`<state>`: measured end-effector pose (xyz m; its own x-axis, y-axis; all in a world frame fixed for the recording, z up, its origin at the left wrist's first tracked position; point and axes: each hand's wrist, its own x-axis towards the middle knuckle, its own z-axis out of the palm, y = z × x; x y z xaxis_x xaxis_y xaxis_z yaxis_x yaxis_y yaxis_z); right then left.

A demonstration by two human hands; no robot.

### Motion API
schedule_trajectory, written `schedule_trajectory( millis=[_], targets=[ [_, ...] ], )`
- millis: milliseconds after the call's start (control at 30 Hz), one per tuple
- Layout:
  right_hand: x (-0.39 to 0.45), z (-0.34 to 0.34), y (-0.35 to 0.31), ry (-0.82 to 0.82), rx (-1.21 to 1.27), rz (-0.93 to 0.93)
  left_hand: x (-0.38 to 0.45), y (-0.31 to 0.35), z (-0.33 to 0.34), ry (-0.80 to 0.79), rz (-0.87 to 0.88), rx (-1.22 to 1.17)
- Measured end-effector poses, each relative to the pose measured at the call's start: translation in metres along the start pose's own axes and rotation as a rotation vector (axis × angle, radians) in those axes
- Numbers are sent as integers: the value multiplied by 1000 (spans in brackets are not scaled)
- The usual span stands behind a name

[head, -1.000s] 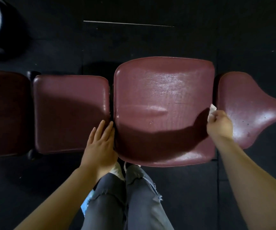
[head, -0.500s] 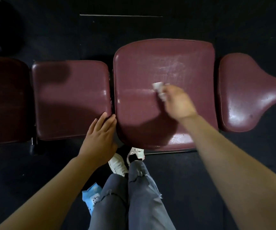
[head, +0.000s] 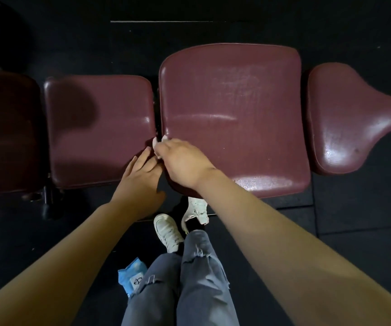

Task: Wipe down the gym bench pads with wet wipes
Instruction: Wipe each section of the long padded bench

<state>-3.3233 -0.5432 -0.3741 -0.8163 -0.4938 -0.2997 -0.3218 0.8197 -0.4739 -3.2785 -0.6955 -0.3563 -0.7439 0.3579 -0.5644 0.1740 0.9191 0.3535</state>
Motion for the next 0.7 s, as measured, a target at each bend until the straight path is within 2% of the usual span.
schedule_trajectory(
  millis=[67,133,167,267,300,333,400,467,500,600,633,700],
  targets=[
    [-12,-11,18,30,42,-48,0,0,-1,-24,7,17],
    [-42,-22,60,166,79,121,-1,0,-1,-15,9,6],
    [-65,-26,88,255,70,288,-2,0,-1,-6,9,-3],
    [-148,-36,150,420,119,1000,-4,-1,0,18,23,-14],
    [-164,-35,153,464,184,1134,-5,-1,0,22,27,-15],
    [-165,-30,147,489,216,1169,-5,-1,1,20,31,-9],
    [-135,-22,117,563,215,1099,-5,-1,1,16,38,9],
    [-89,-12,72,588,214,870,-4,-1,0,12,36,6],
    [-68,-4,47,556,225,727,-3,-1,0,10,32,0],
    [-36,13,-16,285,202,355,-3,-3,4,29,41,2],
    [-37,15,-20,214,202,256,-3,-5,6,42,48,14],
    [-51,10,1,181,161,81,-5,-7,12,60,59,37]
  ],
)
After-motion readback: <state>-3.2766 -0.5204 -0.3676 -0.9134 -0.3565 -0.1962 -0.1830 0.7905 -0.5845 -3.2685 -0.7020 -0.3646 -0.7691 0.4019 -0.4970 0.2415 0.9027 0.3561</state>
